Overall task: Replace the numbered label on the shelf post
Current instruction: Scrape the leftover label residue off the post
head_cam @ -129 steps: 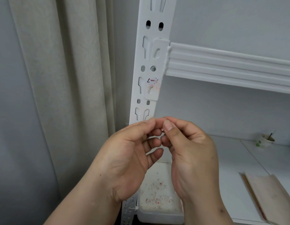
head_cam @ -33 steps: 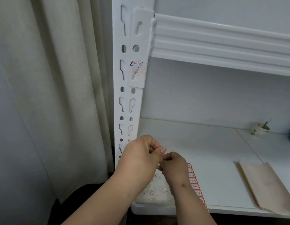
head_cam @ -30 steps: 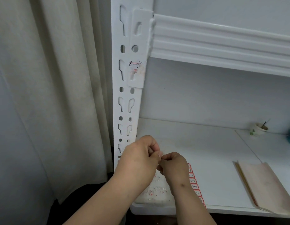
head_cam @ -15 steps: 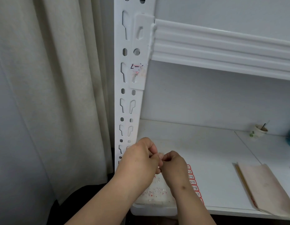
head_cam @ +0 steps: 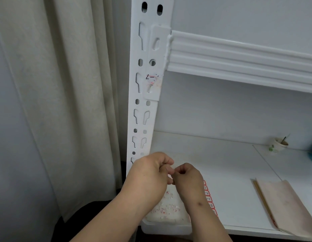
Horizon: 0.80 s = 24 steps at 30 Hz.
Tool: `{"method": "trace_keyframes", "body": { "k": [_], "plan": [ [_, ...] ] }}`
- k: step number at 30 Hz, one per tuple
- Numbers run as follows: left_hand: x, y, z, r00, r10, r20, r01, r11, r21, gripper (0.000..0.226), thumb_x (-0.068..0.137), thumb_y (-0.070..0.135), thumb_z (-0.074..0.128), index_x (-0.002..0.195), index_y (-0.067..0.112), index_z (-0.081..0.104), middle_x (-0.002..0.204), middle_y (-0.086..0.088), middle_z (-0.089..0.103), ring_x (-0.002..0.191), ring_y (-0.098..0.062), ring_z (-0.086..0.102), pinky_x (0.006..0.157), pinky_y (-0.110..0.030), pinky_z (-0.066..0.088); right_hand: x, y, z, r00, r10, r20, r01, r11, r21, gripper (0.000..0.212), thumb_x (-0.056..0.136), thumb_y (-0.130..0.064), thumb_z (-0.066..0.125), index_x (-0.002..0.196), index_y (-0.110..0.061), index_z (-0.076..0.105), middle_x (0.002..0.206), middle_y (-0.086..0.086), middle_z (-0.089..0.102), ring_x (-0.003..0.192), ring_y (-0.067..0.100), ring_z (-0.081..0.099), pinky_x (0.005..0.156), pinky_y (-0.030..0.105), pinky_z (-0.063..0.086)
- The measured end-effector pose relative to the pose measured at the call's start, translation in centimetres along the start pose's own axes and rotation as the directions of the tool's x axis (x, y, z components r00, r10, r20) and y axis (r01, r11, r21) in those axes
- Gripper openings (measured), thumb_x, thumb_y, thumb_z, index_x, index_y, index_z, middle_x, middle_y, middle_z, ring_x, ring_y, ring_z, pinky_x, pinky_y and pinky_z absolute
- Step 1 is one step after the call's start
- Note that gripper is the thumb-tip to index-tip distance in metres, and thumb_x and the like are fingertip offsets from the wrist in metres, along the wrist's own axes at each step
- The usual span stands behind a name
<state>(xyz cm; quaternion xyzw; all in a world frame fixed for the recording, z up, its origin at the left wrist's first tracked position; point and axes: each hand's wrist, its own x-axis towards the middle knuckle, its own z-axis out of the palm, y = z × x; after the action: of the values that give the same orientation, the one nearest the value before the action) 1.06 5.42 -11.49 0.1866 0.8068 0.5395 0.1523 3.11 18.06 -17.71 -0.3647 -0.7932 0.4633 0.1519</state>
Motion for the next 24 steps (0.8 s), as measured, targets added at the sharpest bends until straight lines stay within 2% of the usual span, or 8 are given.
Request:
{"method": "trace_keyframes", "body": {
  "k": [4, 7, 10, 13, 16, 19, 22, 24],
  "plan": [
    [-0.4, 0.5, -0.3, 0.996, 0.077, -0.037, -0.076, 0.996, 0.04, 0.027, 0.093, 0.014, 0.058, 0.075, 0.034, 0.059, 0.073, 0.007, 0.07, 0.066, 0.001, 0.068, 0.057, -0.016, 0.051, -1.3, -2.5, -0.9, 0.995, -0.089, -0.047, 0.097, 0.972, 0.214, 0.009, 0.087, -0.007, 0.059, 0.087, -0.016, 0.063, 0.079, 0.0, 0.069, 0.066, 0.01, 0.063, 0.053, 0.016, 0.043],
    [-0.9, 1.3, -1.2, 0.97, 0.168, -0.176, -0.162, 0.986, 0.047, 0.02, 0.088, 0.028, 0.067, 0.072, 0.03, 0.056, 0.069, 0.009, 0.069, 0.064, -0.007, 0.068, 0.061, -0.031, 0.057, -2.9, -5.8, -2.4, 0.971, -0.2, -0.13, 0.233, 0.911, 0.341, 0.007, 0.087, -0.017, 0.067, 0.081, -0.015, 0.064, 0.075, 0.0, 0.069, 0.061, 0.002, 0.063, 0.055, 0.013, 0.046],
    [-1.6, 2.8, -2.7, 0.929, 0.236, -0.286, -0.242, 0.97, 0.014, 0.02, 0.086, 0.036, 0.068, 0.071, 0.029, 0.057, 0.068, 0.009, 0.068, 0.061, -0.011, 0.065, 0.059, -0.03, 0.055, -4.7, -8.9, -3.9, 0.935, -0.298, -0.191, 0.352, 0.842, 0.409, 0.016, 0.088, -0.026, 0.067, 0.076, -0.016, 0.063, 0.068, 0.0, 0.067, 0.054, 0.001, 0.061, 0.051, 0.009, 0.044],
    [-2.4, 4.3, -4.0, 0.894, 0.266, -0.36, -0.305, 0.951, -0.053, 0.022, 0.085, 0.037, 0.067, 0.069, 0.025, 0.058, 0.064, 0.008, 0.069, 0.056, -0.01, 0.063, 0.052, -0.022, 0.05, -6.4, -11.5, -4.9, 0.888, -0.394, -0.235, 0.458, 0.791, 0.406, 0.021, 0.091, -0.032, 0.06, 0.076, -0.017, 0.063, 0.067, 0.0, 0.066, 0.053, 0.0, 0.059, 0.05, 0.009, 0.043],
    [-2.9, 5.7, -5.2, 0.837, 0.32, -0.444, -0.393, 0.916, -0.08, 0.025, 0.083, 0.04, 0.064, 0.065, 0.025, 0.057, 0.06, 0.007, 0.068, 0.051, -0.011, 0.061, 0.047, -0.015, 0.045, -7.5, -13.3, -5.1, 0.821, -0.493, -0.288, 0.569, 0.742, 0.354, 0.024, 0.093, -0.036, 0.054, 0.078, -0.021, 0.062, 0.074, 0.001, 0.065, 0.061, 0.01, 0.061, 0.054, 0.017, 0.046],
    [-3.1, 7.2, -6.5, 0.774, 0.383, -0.504, -0.476, 0.877, -0.063, 0.036, 0.086, 0.048, 0.058, 0.063, 0.019, 0.058, 0.058, 0.003, 0.066, 0.049, -0.014, 0.058, 0.048, -0.021, 0.046, -7.7, -14.5, -4.7, 0.764, -0.547, -0.342, 0.641, 0.705, 0.305, 0.011, 0.092, -0.035, 0.059, 0.084, -0.029, 0.062, 0.081, -0.006, 0.066, 0.075, 0.005, 0.062, 0.065, 0.013, 0.047],
    [-2.9, 8.1, -7.3, 0.726, 0.454, -0.517, -0.535, 0.845, -0.009, 0.05, 0.088, 0.051, 0.049, 0.065, 0.007, 0.057, 0.059, -0.007, 0.062, 0.052, -0.022, 0.057, 0.052, -0.033, 0.048, -7.3, -15.3, -4.0, 0.773, -0.543, -0.329, 0.631, 0.71, 0.311, 0.01, 0.089, -0.037, 0.063, 0.097, -0.03, 0.063, 0.096, -0.011, 0.067, 0.088, -0.002, 0.061, 0.073, 0.009, 0.046],
    [-2.5, 8.3, -7.7, 0.717, 0.451, -0.531, -0.545, 0.838, -0.023, 0.038, 0.092, 0.038, 0.056, 0.069, 0.009, 0.057, 0.06, -0.007, 0.06, 0.054, -0.02, 0.055, 0.05, -0.029, 0.047, -7.2, -15.8, -3.5, 0.786, -0.533, -0.313, 0.616, 0.714, 0.331, 0.017, 0.088, -0.039, 0.064, 0.102, -0.031, 0.062, 0.101, -0.013, 0.067, 0.095, -0.002, 0.061, 0.077, 0.013, 0.047]
  ]
}}
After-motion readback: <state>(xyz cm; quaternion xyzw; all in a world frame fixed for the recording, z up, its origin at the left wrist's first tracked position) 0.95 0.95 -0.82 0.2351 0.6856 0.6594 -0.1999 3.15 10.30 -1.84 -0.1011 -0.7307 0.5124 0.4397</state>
